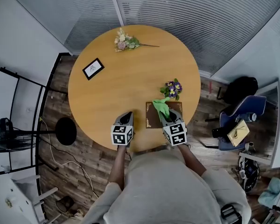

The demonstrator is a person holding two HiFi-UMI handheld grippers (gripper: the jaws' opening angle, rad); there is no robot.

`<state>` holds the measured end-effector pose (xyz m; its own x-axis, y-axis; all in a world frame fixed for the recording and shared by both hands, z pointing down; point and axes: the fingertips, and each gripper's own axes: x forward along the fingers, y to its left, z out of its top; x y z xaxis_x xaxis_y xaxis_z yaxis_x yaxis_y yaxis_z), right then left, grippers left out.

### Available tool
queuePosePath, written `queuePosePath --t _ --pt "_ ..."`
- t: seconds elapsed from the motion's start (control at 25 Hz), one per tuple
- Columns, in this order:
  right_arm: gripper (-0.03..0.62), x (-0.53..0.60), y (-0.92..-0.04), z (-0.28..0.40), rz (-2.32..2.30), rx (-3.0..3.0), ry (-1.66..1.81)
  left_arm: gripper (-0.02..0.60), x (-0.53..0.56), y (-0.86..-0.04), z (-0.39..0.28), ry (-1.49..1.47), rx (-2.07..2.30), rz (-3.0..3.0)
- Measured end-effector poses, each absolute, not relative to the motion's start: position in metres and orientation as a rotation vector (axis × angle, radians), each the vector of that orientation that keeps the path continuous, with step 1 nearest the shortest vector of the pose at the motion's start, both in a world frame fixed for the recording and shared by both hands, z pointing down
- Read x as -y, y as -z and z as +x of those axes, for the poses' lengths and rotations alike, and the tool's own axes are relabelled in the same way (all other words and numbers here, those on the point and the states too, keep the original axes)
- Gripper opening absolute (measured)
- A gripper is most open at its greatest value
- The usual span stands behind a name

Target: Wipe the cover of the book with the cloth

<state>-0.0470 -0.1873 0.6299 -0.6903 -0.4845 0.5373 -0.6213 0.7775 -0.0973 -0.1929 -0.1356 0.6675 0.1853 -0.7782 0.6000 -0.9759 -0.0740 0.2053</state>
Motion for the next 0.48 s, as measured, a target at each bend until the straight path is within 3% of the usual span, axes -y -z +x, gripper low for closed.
queuePosePath --t 0.48 --pt "0.098 0.183 -0.635 -0.109 0.872 2.422 -0.326 0.009 0.129 -0.67 -0.235 -0.446 1.577 1.961"
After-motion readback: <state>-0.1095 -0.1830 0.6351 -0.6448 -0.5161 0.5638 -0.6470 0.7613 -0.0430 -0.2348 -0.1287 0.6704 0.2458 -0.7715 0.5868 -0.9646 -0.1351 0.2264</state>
